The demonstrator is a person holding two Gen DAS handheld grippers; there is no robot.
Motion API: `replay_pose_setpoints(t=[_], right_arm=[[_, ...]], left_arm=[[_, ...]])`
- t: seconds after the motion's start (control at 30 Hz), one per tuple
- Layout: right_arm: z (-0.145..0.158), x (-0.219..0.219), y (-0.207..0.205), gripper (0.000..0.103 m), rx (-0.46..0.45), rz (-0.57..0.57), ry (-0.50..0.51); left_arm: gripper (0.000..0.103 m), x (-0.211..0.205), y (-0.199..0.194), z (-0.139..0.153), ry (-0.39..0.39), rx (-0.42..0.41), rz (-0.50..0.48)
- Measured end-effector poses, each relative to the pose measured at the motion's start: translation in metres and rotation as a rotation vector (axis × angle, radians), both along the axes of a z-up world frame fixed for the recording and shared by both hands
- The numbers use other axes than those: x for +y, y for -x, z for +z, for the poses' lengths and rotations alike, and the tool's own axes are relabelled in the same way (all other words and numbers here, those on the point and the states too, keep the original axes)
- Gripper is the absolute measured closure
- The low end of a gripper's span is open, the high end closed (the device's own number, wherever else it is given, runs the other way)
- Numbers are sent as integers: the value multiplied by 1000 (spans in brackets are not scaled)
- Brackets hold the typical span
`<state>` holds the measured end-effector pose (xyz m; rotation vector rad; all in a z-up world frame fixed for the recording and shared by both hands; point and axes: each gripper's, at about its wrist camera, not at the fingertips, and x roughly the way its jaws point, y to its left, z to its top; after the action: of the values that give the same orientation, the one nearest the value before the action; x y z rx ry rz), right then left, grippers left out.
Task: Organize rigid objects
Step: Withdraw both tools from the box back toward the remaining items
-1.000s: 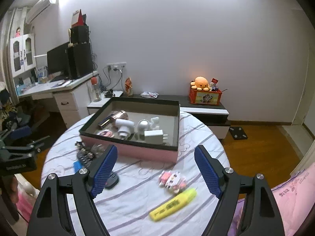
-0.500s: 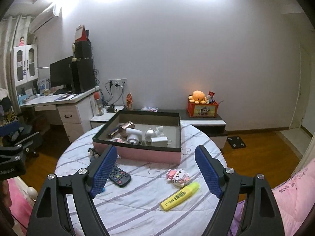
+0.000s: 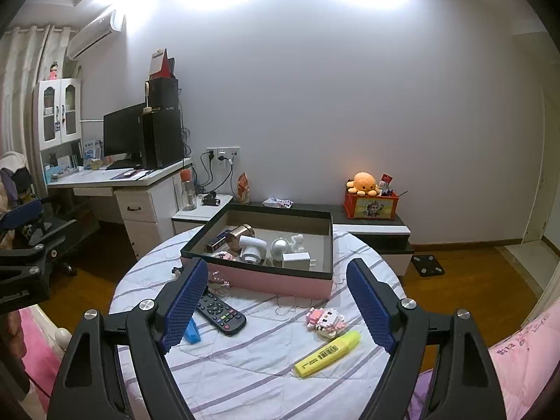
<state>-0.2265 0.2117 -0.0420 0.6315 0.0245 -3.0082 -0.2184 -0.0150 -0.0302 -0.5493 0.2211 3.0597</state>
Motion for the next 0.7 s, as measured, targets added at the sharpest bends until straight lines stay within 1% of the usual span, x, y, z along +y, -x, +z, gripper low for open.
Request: replay_pose_setpoints(t=[0.13, 0.3, 0.4, 0.57, 0.7], right_arm=[[-5, 6, 5, 20, -17, -10, 6], [-18, 19, 15, 20, -54, -33, 20], [-33, 30, 26, 20, -94, -50, 32], [-63, 47, 42, 20, -168, -87, 50], [-85, 59, 55, 20, -222, -105, 65]], left_arm=[[0, 0, 8, -7, 2, -28, 1], [0, 2, 23, -24, -10, -92, -2], [0, 7, 37, -41, -32, -157, -15], [0, 22, 64, -77, -28, -287, -35], [0, 32, 84, -95, -67, -366, -46]])
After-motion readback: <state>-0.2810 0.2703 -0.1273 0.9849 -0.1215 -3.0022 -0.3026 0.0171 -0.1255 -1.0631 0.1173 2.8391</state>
